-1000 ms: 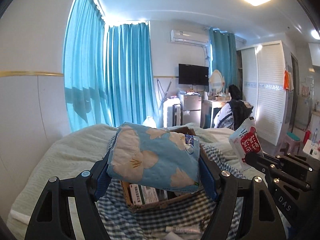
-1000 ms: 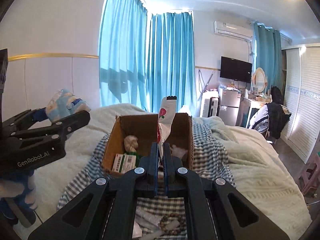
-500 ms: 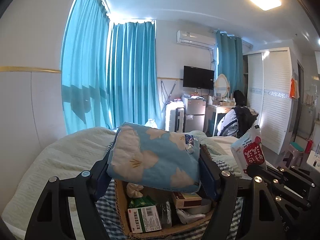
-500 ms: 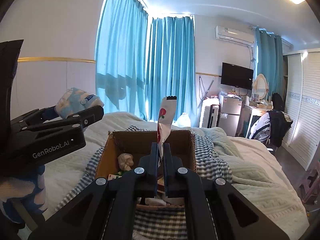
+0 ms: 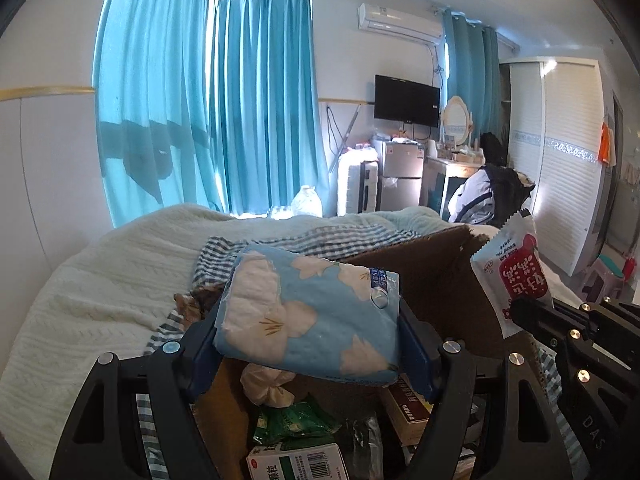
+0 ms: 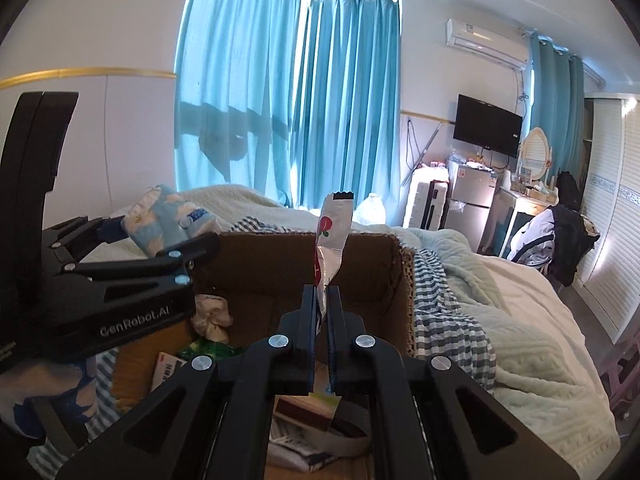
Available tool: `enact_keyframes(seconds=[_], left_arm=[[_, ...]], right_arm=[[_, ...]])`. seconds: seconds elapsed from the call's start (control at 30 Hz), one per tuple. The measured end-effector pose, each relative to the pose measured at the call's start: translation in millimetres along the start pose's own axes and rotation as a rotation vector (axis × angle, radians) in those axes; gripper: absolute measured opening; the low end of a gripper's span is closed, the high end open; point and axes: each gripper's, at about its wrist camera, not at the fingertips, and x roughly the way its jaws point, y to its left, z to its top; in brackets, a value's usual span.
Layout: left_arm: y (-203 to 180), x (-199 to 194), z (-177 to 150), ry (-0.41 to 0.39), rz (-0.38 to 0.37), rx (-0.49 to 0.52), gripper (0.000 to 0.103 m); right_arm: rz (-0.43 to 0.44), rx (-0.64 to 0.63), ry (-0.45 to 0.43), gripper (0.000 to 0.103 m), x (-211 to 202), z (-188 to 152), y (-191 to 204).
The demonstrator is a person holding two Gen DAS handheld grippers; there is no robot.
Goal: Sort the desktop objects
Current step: 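Open both grippers to drop the tissue pack and sachet into the box, then pull both grippers back toward the hair dryer and bead bracelet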
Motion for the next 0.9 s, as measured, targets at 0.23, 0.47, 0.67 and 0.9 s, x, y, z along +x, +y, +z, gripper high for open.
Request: enact_keyframes(seconds=[0.23,0.47,0.67,0.9], left_arm=[[6.6,36.1,-10.8,0.109,0.012,-0.027,0.082],[10.8,6.7,-2.0,0.063,0.028,-0.063,0.099],[11.6,-34.5,22.5,0.015,0.045,-0.045,0.099],[21.2,-104.1,47.6,-0.052,0.066,-0.051,0.103]], right_arm=[[0.0,0.027,0.109,0.008,45.7,-18.9,-17.4],[-0.046,0.031,0.088,0.051,23.3,-20.8,-18.1],[-0.073,0.066,0.049,0.051,-23.9,-2.5,-22.8],[-0.082,0.073,-0.026,0.061,-103.1,20.6,-15.0]])
